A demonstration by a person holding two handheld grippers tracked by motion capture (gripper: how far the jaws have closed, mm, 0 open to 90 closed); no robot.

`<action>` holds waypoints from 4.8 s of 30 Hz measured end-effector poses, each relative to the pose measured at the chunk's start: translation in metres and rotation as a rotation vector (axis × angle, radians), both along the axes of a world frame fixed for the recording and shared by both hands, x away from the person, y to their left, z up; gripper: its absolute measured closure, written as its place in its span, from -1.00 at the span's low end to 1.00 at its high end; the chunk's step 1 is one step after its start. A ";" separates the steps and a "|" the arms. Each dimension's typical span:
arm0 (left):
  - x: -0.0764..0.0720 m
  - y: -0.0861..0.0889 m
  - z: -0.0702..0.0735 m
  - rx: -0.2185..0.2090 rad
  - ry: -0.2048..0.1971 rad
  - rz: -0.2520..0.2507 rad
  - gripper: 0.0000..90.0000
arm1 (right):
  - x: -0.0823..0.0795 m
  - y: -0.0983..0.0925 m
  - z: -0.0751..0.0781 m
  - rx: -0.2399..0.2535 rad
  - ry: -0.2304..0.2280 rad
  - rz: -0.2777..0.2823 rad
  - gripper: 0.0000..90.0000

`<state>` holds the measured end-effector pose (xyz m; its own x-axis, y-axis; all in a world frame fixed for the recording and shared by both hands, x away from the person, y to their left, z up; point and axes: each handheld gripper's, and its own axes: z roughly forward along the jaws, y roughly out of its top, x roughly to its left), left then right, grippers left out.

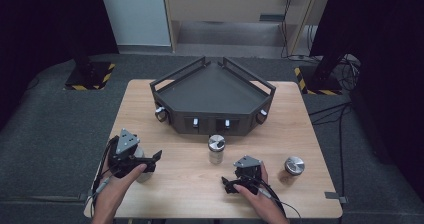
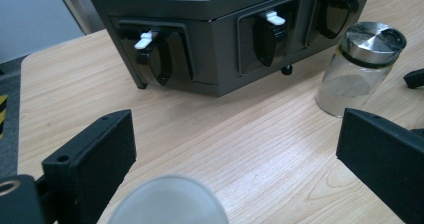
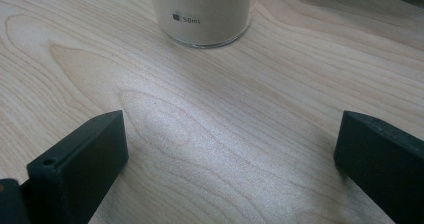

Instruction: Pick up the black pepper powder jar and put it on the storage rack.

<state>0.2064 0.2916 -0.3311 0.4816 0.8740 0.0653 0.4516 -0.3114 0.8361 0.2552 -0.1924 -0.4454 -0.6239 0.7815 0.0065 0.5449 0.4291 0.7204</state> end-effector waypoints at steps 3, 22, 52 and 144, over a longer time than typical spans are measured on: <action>-0.002 0.005 -0.004 -0.008 -0.006 0.011 -0.96 | 0.000 0.000 0.000 0.000 0.000 0.000 -0.98; -0.011 0.024 -0.030 -0.029 -0.035 0.051 -0.96 | 0.000 0.000 0.000 0.000 0.000 0.000 -0.98; -0.016 0.034 -0.075 -0.085 -0.038 0.080 -0.48 | 0.000 0.000 0.000 0.000 0.000 0.000 -0.98; 0.083 0.051 0.000 -0.093 -0.090 -0.471 -0.27 | 0.000 0.000 0.000 0.000 0.000 0.000 -0.98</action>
